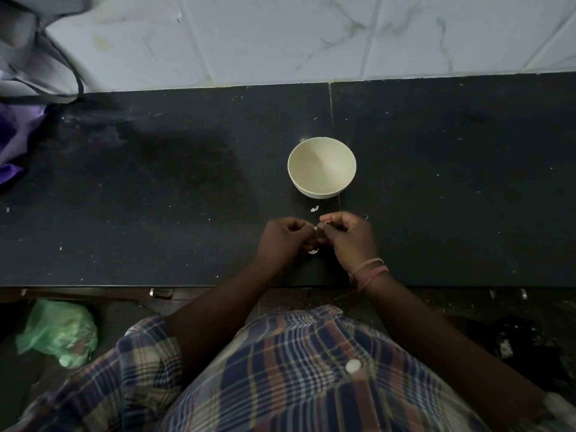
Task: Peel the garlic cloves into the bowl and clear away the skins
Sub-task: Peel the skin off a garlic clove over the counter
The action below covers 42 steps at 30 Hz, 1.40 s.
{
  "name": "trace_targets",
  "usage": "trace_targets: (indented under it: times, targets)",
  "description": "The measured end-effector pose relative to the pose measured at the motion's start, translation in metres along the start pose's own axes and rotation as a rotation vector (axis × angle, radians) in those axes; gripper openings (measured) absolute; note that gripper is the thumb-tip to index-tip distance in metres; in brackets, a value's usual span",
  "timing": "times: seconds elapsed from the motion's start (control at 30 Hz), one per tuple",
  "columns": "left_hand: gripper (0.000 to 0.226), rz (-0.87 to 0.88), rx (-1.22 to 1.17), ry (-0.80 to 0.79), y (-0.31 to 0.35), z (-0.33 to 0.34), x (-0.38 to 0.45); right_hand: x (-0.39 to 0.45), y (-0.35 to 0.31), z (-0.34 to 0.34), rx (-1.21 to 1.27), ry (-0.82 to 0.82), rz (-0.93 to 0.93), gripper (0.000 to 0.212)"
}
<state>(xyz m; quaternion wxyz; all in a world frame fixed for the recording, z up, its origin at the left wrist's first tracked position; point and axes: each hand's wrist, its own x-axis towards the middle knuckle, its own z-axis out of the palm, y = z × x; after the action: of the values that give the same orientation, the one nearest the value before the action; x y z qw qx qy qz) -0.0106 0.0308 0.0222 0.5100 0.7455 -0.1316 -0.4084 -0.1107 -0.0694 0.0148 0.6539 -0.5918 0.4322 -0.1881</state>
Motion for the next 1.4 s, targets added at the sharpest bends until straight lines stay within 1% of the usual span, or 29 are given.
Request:
trace_targets:
  times: [0.13,0.3,0.4,0.53,0.63,0.67,0.8,0.9,0.97,1.07,1.17,1.3,1.4]
  targets:
    - [0.014,0.041,0.088,-0.012,0.001,-0.002,-0.002,-0.003,-0.003,-0.002,0.038,-0.022,0.024,0.014]
    - [0.015,0.045,0.067,-0.047,0.002,-0.004,-0.003,0.001,-0.001,-0.005,0.056,-0.046,0.057,0.012]
    - [0.015,0.037,0.03,-0.069,0.0,-0.006,-0.001,0.002,-0.004,-0.004,0.074,-0.082,0.093,0.013]
    - [0.016,0.049,-0.033,-0.091,0.004,-0.006,-0.005,0.001,-0.008,-0.003,0.192,-0.111,0.16,0.015]
    - [0.016,0.041,-0.138,-0.09,0.006,-0.004,-0.005,0.002,-0.012,-0.005,0.306,-0.092,0.175,0.027]
    - [0.016,0.036,-0.151,-0.082,0.006,-0.005,-0.005,0.002,-0.013,-0.005,0.298,-0.078,0.16,0.028]
    - [0.015,0.016,-0.141,-0.047,0.005,-0.004,-0.001,-0.001,-0.01,-0.002,0.133,-0.047,0.058,0.019]
    - [0.015,0.01,-0.13,-0.058,0.004,-0.004,-0.001,-0.003,-0.005,-0.001,-0.05,-0.058,-0.038,0.023]
    - [0.014,0.03,-0.087,-0.073,0.005,-0.004,0.0,-0.004,-0.007,-0.001,-0.077,-0.074,-0.045,0.027]
    - [0.013,0.02,-0.086,-0.07,0.006,-0.004,0.0,-0.002,-0.008,-0.003,-0.007,-0.09,0.0,0.025]
    - [0.013,-0.045,-0.174,-0.07,0.004,-0.003,0.0,-0.001,-0.005,-0.002,0.049,-0.118,0.038,0.023]
    - [0.016,-0.131,-0.341,-0.104,0.004,-0.003,-0.001,-0.004,-0.006,-0.001,0.273,-0.133,0.154,0.02]
    - [0.019,-0.172,-0.422,-0.098,0.006,-0.002,-0.002,-0.006,-0.009,-0.002,0.341,-0.143,0.192,0.015]
